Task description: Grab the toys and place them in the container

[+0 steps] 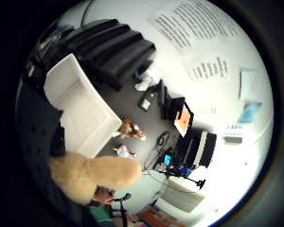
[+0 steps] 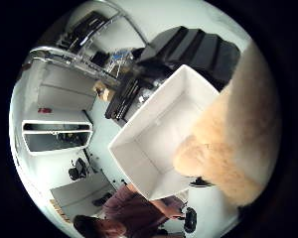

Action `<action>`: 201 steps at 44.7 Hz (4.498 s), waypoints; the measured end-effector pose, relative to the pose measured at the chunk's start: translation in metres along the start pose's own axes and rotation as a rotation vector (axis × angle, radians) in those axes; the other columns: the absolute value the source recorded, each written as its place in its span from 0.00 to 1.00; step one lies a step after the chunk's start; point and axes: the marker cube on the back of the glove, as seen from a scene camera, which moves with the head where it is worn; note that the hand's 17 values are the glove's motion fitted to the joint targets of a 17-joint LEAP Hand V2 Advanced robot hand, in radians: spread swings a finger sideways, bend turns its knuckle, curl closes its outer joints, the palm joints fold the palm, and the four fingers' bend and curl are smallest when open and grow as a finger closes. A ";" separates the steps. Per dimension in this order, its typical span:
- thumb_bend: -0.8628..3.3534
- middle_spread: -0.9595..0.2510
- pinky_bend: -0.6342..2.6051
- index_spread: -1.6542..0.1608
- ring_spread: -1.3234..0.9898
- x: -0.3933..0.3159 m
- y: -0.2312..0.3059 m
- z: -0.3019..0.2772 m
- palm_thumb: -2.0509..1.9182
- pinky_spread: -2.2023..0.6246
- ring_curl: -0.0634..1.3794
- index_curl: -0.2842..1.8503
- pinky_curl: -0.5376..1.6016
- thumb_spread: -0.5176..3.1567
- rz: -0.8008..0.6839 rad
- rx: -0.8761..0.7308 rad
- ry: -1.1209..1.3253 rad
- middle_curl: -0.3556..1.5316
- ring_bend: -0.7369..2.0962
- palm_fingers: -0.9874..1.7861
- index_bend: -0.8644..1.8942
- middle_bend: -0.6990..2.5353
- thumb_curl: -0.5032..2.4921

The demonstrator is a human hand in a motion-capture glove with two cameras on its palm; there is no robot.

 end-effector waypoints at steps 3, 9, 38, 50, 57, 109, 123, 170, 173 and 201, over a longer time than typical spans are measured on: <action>0.23 0.42 0.53 0.71 0.40 -0.018 -0.011 0.011 0.69 0.64 0.51 0.46 0.48 0.25 -0.072 -0.010 0.001 0.75 0.76 0.67 0.64 0.55 0.47; 0.23 0.42 0.54 0.71 0.40 -0.030 -0.028 0.025 0.69 0.64 0.51 0.48 0.49 0.24 -0.031 -0.016 0.008 0.76 0.76 0.66 0.63 0.54 0.48; 0.20 0.77 0.57 0.84 0.54 0.061 0.027 0.004 0.53 0.77 0.32 0.26 0.46 0.45 0.157 -0.296 0.107 0.50 0.49 0.21 0.31 0.26 0.35; 0.20 0.80 0.53 0.84 0.55 0.139 0.068 0.035 0.53 0.79 0.30 0.21 0.43 0.49 0.309 -0.388 0.083 0.46 0.47 0.24 0.31 0.27 0.32; 0.20 0.80 0.52 0.84 0.55 0.176 0.098 0.118 0.53 0.79 0.30 0.19 0.42 0.50 0.302 -0.447 0.016 0.44 0.47 0.25 0.32 0.26 0.31; 0.23 0.55 0.49 0.78 0.41 0.220 0.114 0.075 0.65 0.68 0.45 0.41 0.45 0.36 0.420 0.018 0.014 0.54 0.65 0.73 0.65 0.47 0.41; 0.22 0.55 0.51 0.78 0.41 0.159 0.076 -0.021 0.66 0.67 0.48 0.45 0.47 0.33 0.350 0.107 0.072 0.59 0.67 0.70 0.67 0.49 0.44; 0.18 0.67 0.58 0.78 0.51 -0.032 -0.012 0.053 0.55 0.76 0.39 0.42 0.49 0.43 -0.006 -0.182 -0.089 0.54 0.49 0.18 0.42 0.30 0.41; 0.19 0.72 0.57 0.78 0.53 -0.026 -0.009 0.051 0.54 0.77 0.35 0.39 0.48 0.44 0.019 -0.169 -0.098 0.51 0.45 0.20 0.37 0.26 0.39; 0.20 0.82 0.51 0.80 0.59 0.176 0.163 -0.009 0.52 0.81 0.29 0.25 0.43 0.47 0.376 -0.225 0.136 0.36 0.39 0.27 0.34 0.25 0.31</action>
